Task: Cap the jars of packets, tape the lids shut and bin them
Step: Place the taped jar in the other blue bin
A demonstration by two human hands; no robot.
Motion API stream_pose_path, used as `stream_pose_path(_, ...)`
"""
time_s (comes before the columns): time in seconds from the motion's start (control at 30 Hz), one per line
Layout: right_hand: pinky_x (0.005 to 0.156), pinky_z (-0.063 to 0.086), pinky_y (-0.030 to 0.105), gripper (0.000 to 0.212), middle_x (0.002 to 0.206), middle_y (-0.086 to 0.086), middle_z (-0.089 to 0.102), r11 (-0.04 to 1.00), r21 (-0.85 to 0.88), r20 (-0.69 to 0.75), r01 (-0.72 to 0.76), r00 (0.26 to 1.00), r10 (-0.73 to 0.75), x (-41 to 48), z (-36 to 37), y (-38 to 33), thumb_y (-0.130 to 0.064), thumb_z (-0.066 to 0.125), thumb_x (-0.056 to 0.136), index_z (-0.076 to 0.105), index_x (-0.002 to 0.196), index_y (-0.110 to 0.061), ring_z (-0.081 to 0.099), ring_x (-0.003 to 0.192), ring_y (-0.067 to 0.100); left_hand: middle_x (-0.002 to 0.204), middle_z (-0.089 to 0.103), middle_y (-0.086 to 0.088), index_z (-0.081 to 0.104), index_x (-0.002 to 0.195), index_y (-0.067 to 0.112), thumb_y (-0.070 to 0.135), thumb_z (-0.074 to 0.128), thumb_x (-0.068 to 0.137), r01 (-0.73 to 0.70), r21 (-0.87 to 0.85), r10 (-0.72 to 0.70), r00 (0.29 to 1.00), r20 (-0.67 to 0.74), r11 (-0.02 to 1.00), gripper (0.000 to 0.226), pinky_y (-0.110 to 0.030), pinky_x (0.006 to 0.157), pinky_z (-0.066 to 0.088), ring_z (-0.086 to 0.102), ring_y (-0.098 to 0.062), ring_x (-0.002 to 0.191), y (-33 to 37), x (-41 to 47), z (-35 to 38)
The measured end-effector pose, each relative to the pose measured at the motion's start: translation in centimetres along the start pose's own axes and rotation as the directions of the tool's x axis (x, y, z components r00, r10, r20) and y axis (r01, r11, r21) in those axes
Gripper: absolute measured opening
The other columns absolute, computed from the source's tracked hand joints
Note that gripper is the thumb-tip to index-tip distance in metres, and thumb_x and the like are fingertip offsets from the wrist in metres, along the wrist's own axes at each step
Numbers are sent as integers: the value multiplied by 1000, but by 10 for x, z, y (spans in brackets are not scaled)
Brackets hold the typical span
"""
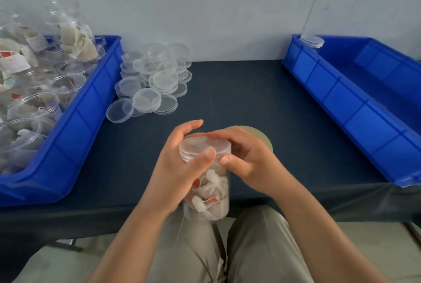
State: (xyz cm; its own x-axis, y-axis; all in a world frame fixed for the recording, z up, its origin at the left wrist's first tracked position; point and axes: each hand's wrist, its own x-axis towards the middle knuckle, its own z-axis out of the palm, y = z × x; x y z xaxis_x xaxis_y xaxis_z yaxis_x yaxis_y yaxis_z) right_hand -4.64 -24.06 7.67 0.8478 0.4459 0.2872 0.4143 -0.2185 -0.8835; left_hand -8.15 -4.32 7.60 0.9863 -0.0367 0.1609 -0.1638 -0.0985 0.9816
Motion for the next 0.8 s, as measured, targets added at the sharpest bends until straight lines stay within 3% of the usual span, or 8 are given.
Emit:
stream_pose_path(0.13,94,58,35,62,119,7,68,998,61,65,-30,998,26,-3,-7,0,-58,67,92,66,138,-16,67,112,24,128,73,6,49,147,41,91,69,68,9,11,-10,999,53,1000,96,-37,96,61,73,-17,117,-1,0,-4)
stream_pose_path(0.27,93,55,32,52,118,8,67,995,82,71,-55,996,49,-6,-12,-5,-27,73,94,64,140,-4,65,110,23,130,72,12,46,150,40,93,66,70,-11,50,7,997,74,999,97,-21,93,57,72,-11,117,5,1,-4)
stream_pose_path(0.4,99,59,42,52,128,12,71,981,177,60,-76,996,66,-14,-14,-11,-6,78,91,62,140,-2,70,120,29,139,67,13,47,149,33,90,64,76,-75,44,73,996,48,996,95,-30,79,61,69,-14,124,4,0,5)
stream_pose_path(0.5,101,58,38,54,129,2,74,983,142,19,-112,994,111,-18,-21,-18,-6,86,83,69,133,-12,71,120,23,154,55,18,41,155,34,91,53,83,-127,44,123,989,79,991,93,-30,106,52,53,-9,143,-2,2,10)
stream_pose_path(0.57,101,59,43,54,125,6,74,984,116,-49,-133,989,139,-17,-35,-22,-13,89,77,72,129,-10,72,116,25,163,43,22,36,159,35,93,46,85,-144,-22,145,987,74,989,94,-23,117,38,38,-2,152,-6,7,12)
stream_pose_path(0.6,99,61,45,54,123,8,75,984,114,-93,-140,984,151,-15,-47,-25,-16,89,77,73,128,-9,73,114,27,164,43,20,36,159,33,95,46,83,-133,-80,137,989,50,988,98,-30,119,35,36,-3,154,-6,11,12)
stream_pose_path(0.7,84,64,35,49,115,5,79,985,134,-321,-108,936,147,-2,-102,-37,-21,89,83,72,128,-15,78,103,25,156,56,9,51,149,21,90,61,78,-105,-182,106,994,-6,978,99,-43,114,47,46,-10,149,-9,26,4)
stream_pose_path(0.8,80,61,24,50,119,-8,76,995,47,-596,-86,797,96,24,-179,-49,-30,85,84,68,131,-31,76,104,11,140,69,-5,64,130,12,42,71,81,-68,-231,56,997,-58,971,58,-34,101,58,63,-16,133,-18,38,-4)
